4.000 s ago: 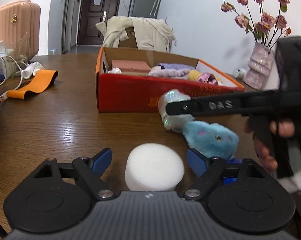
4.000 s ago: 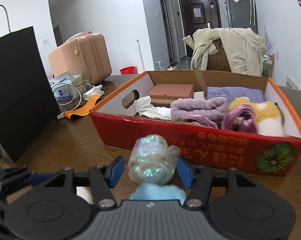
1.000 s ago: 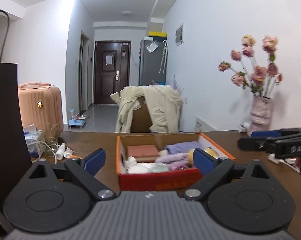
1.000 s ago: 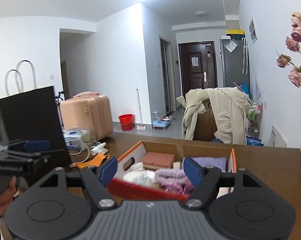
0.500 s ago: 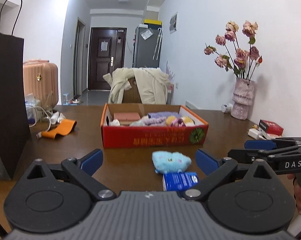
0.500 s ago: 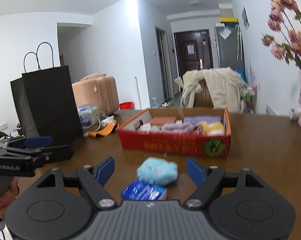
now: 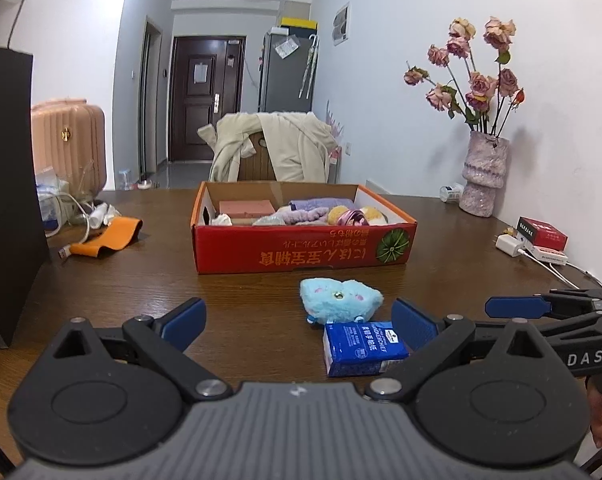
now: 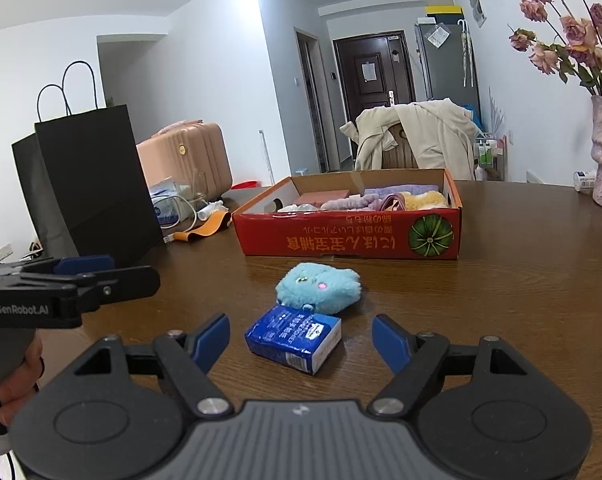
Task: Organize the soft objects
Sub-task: 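Move both grippers back over the blue packet on the table, then grasp the blue-and-white packet with both grippers and lift it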
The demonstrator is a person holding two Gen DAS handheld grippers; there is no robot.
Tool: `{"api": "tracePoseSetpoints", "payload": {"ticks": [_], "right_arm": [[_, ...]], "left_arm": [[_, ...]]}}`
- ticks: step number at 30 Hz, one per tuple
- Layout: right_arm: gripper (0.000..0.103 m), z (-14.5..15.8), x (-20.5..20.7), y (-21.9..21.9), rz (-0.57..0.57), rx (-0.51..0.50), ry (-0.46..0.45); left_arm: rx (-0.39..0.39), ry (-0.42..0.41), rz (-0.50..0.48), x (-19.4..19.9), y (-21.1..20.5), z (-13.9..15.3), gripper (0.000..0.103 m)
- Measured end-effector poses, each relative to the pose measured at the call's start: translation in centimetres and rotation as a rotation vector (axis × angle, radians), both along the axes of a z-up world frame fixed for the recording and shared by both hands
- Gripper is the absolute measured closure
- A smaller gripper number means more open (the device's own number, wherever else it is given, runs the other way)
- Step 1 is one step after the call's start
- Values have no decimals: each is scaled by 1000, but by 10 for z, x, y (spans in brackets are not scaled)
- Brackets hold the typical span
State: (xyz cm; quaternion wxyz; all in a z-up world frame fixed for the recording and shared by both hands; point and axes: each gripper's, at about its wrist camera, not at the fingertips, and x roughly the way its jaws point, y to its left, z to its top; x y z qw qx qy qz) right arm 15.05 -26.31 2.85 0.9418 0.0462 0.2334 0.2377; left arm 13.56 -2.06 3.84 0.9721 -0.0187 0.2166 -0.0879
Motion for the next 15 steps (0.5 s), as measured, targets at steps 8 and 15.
{"api": "tracePoseSetpoints", "payload": {"ticks": [8, 15], "right_arm": [[45, -18, 24, 4, 8, 55, 80], [65, -42, 66, 10, -33, 130, 183]], "left_arm": [[-98, 145, -35, 49, -3, -28, 15], [-188, 277, -56, 89, -1, -59, 41]]}}
